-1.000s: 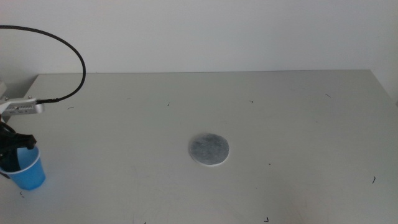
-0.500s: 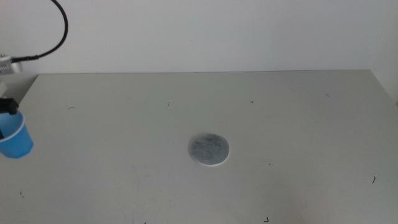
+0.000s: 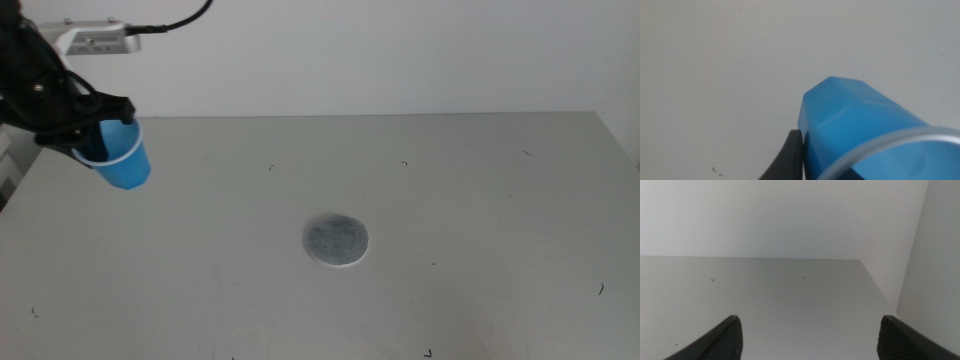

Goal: Place an empty cup on a cup mat.

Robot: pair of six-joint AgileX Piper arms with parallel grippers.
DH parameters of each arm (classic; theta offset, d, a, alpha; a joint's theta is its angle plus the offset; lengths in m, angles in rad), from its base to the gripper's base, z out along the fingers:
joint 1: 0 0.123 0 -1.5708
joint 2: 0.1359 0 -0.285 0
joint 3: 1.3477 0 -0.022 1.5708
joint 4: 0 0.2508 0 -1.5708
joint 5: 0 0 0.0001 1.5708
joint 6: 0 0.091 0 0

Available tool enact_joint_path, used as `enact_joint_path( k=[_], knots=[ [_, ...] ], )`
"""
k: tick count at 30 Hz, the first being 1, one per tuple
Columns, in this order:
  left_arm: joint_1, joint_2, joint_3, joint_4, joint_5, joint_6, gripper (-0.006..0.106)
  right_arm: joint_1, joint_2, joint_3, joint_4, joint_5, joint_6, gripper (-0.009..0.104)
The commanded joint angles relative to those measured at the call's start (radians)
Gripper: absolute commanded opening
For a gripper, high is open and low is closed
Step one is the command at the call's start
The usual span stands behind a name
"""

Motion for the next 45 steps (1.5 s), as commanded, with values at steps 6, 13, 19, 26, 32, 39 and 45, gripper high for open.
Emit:
enact_joint_path(
  k=[6, 13, 19, 26, 32, 39, 45],
  knots=[
    [-0.193, 0.063, -0.138, -0.009, 0.078, -0.079, 0.0, 0.0, -0.026, -0.008, -0.014, -0.075, -0.005, 0.094],
    [-0.366, 0.191, -0.276, -0.013, 0.077, -0.122, 0.0, 0.0, -0.026, -0.008, -0.014, -0.075, -0.005, 0.094],
    [-0.47, 0.305, -0.391, -0.014, 0.074, -0.126, 0.0, 0.0, -0.026, -0.008, -0.014, -0.075, -0.005, 0.094],
    [-0.532, 0.387, -0.438, -0.032, 0.073, -0.127, 0.0, 0.0, -0.026, -0.008, -0.014, -0.075, -0.005, 0.094],
    [-0.539, 0.442, -0.438, -0.052, 0.074, -0.127, 0.0, 0.0, -0.026, -0.008, -0.014, -0.075, -0.005, 0.094],
    [-0.539, 0.482, -0.438, -0.067, 0.061, -0.123, 0.0, 0.0, -0.026, -0.008, -0.014, -0.075, -0.005, 0.094],
    [-0.539, 0.493, -0.438, -0.074, 0.06, -0.113, 0.011, 0.0, -0.026, -0.008, -0.014, -0.075, -0.005, 0.094]
  ],
)
